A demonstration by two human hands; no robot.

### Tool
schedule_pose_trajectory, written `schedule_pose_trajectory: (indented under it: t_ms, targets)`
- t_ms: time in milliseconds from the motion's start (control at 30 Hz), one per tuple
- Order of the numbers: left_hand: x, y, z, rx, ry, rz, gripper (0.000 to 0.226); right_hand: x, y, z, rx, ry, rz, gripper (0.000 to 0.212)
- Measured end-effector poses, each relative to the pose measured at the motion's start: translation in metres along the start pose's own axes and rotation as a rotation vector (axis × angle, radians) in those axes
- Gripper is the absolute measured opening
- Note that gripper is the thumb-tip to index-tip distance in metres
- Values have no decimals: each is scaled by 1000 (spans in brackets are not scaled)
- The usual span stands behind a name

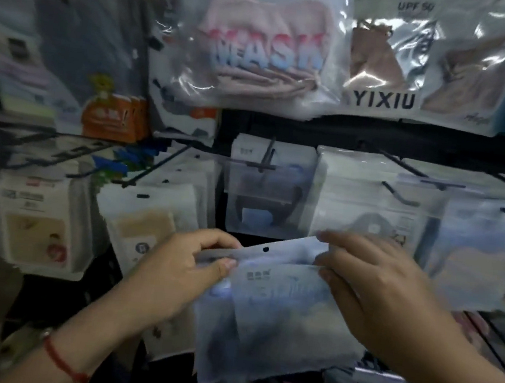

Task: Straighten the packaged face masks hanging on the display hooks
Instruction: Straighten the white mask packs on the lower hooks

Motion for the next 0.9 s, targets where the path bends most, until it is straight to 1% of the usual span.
schedule_pose_trajectory:
  t_ms: [133,267,367,433,533,667,800,900]
  targets:
    - [-24,-7,-4,101,58,-38,25,20,-24,-20,-25,-52,-2,12]
    - [-40,-24,-13,138,92,7,33,35,-35,-36,-2,-91,15,9]
    - [-45,-32,-17,177,97,53,37,41,-46,-38,-18,-124,54,5]
    - [-47,-34,-19,203,84,103,39,39,-53,-37,-32,-99,70,1]
    - [-51,-29,-23,273,69,108,41,27,-59,-42,-37,-44,68,7]
    - [-53,-15,-36,359,83,117,38,16,-52,-60,-21,-83,149,19]
    - [-50,-3,-48,467,77,75,37,17,-46,-64,-82,-76,211,18]
    - [-49,-2,-55,505,81,47,35,19,-45,-62,-101,-53,225,19]
Point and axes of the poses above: each hand's wrist, its own z-axis away from the middle knuckle, its own x-axis out of the palm, y = z × x, the point moved 6 cm from there along -z, towards the middle knuckle, and after that the axes turned 4 degrees about -z, right-handed, at the moved point
